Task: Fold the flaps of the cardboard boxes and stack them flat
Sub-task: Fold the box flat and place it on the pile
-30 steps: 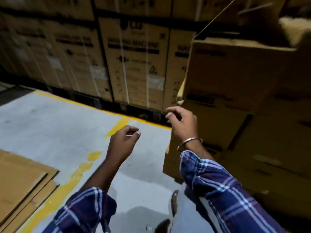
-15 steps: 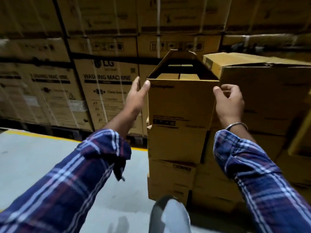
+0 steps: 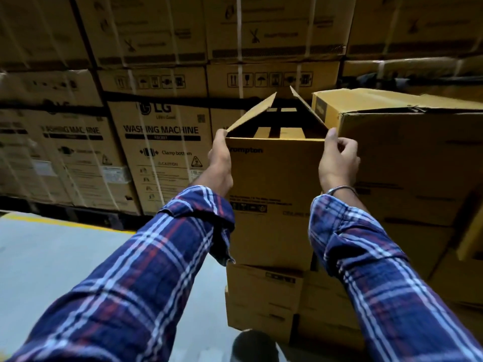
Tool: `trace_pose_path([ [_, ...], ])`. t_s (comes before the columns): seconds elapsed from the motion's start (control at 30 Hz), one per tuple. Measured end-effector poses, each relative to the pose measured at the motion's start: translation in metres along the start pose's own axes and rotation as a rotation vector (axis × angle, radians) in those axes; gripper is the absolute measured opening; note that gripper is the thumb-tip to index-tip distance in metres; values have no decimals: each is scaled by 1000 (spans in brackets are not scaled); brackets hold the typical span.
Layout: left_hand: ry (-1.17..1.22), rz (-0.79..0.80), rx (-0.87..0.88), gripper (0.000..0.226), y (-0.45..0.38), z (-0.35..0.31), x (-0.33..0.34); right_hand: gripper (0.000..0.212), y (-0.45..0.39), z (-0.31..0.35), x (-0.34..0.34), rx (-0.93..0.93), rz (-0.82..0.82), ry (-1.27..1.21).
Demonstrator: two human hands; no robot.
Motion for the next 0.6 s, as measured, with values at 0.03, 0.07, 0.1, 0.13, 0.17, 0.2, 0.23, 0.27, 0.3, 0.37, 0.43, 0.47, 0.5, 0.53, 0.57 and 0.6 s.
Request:
trace_pose_path([
  [0.03, 11, -3, 20, 79, 12, -5, 2, 50, 3, -2, 3, 8, -5, 19],
  [0.07, 25, -2, 40, 71, 22, -8, 4, 50, 6, -3, 7, 10, -7, 31],
  [0.1, 51, 0, 51, 65, 27, -10, 5, 51, 8, -1, 9, 9, -13, 35],
  [0.13, 68, -6, 57, 60, 32, -11, 4, 51, 9, 2, 11, 12, -22, 25],
  [0.17, 79, -18, 65, 57, 34, -11, 3, 49, 9, 5, 12, 18, -35, 7],
  [0.2, 89, -32, 68, 54, 33, -10, 2, 45, 8, 7, 12, 33, -48, -16],
  [0.23, 97, -41, 71, 53, 34, -9, 0, 40, 7, 8, 13, 53, -57, -43],
  [0.27, 95, -48, 71, 54, 34, -8, -1, 37, 6, 7, 13, 74, -61, -71],
  [0.3, 89, -56, 63, 59, 33, -6, 0, 35, 7, 8, 12, 93, -69, -97],
  [0.37, 110, -83, 41, 80, 34, -4, 1, 36, 9, 6, 10, 125, -84, -125],
  [0.43, 137, -111, 20, 103, 34, -4, 3, 36, 9, 6, 9, 137, -86, -145],
  [0.47, 131, -113, 22, 101, 37, -6, 4, 37, 9, 5, 9, 141, -82, -157],
  [0.5, 117, -106, 40, 90, 42, -10, 6, 39, 10, 6, 8, 147, -73, -165],
  [0.53, 96, -98, 59, 75, 45, -14, 7, 41, 10, 6, 9, 154, -64, -172],
  [0.57, 78, -90, 76, 61, 48, -16, 7, 41, 10, 7, 8, 162, -62, -179],
  [0.6, 63, -89, 88, 55, 47, -15, 7, 39, 10, 8, 8, 168, -66, -189],
])
Point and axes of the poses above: each hand's wrist, its own y-axis away from the middle knuckle, its own x-axis out of the palm, z = x × y, the point moved 7 cm from there along -y, towards the middle knuckle, and after that the axes turned 3 degrees about -z, right-handed, at the moved point
